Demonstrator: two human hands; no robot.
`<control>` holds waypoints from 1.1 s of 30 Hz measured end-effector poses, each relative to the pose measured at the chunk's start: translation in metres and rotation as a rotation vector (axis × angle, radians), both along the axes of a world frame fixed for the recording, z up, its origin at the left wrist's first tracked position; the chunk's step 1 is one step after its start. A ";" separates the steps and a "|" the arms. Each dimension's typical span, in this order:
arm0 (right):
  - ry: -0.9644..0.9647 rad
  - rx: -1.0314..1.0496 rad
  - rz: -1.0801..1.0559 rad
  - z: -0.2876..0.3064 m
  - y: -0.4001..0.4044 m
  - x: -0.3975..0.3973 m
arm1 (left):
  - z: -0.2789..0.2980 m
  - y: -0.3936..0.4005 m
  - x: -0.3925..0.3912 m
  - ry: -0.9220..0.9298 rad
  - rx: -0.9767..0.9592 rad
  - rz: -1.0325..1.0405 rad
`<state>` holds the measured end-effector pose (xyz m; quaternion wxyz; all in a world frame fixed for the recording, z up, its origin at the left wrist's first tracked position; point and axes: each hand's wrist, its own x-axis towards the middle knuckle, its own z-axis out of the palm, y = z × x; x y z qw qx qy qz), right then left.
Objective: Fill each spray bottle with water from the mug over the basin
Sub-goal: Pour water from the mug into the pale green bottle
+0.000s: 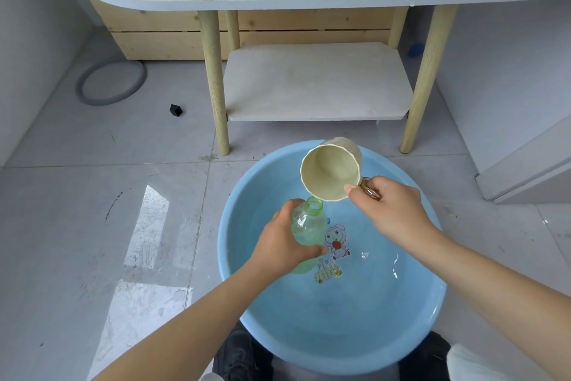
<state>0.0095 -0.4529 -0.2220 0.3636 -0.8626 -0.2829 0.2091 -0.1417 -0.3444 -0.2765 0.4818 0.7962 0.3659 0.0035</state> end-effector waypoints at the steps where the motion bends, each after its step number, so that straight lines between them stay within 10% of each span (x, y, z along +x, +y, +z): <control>1: -0.013 0.011 0.004 -0.001 0.000 0.000 | 0.000 0.000 0.000 -0.001 0.001 -0.001; 33: -0.400 0.055 0.103 -0.009 -0.001 0.001 | 0.003 -0.002 -0.002 0.025 -0.010 0.001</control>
